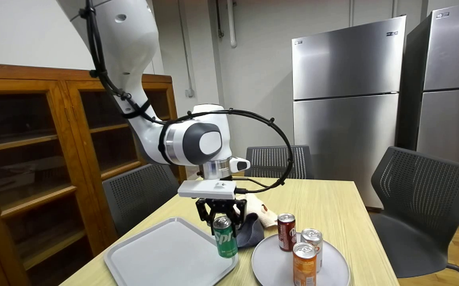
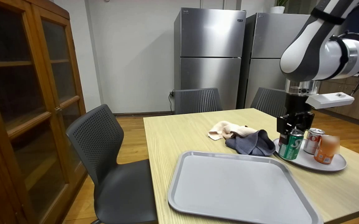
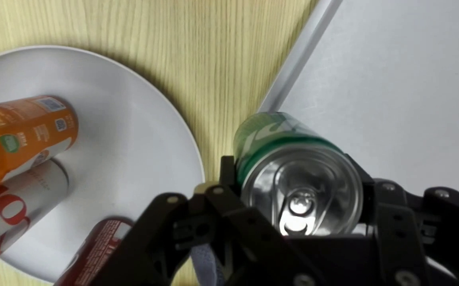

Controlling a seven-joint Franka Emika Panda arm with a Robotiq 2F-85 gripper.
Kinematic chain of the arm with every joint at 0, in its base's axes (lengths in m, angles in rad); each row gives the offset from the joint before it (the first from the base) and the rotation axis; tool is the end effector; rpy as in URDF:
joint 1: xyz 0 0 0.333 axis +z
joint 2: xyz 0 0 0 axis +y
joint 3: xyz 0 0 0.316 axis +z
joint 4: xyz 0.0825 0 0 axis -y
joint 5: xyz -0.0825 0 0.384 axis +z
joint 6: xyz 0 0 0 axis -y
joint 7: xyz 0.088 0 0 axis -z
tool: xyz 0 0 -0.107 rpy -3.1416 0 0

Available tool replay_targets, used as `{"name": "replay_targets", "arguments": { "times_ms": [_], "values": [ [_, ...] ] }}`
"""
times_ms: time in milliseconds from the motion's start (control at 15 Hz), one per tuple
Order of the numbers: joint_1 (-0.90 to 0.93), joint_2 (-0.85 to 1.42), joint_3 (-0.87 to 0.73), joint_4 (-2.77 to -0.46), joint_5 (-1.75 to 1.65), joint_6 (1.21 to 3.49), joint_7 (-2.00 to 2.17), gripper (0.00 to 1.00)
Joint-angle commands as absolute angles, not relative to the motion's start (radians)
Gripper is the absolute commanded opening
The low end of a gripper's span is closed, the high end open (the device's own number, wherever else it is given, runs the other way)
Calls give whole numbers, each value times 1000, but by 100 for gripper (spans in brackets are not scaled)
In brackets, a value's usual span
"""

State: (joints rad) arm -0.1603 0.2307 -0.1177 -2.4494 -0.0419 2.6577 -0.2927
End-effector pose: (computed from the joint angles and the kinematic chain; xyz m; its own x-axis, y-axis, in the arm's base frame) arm 0.4644 -0.1333 0.2065 0.9979 0.0541 -0.0344 0.0554 -0.9978 0.0372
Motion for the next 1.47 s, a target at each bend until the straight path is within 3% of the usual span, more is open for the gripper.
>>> {"name": "replay_targets", "arguments": {
  "times_ms": [0, 1400],
  "values": [
    [-187, 288, -133, -2355, -3, 2615, -222, 38],
    [-311, 509, -158, -2121, 233, 2584, -25, 38]
  ]
}}
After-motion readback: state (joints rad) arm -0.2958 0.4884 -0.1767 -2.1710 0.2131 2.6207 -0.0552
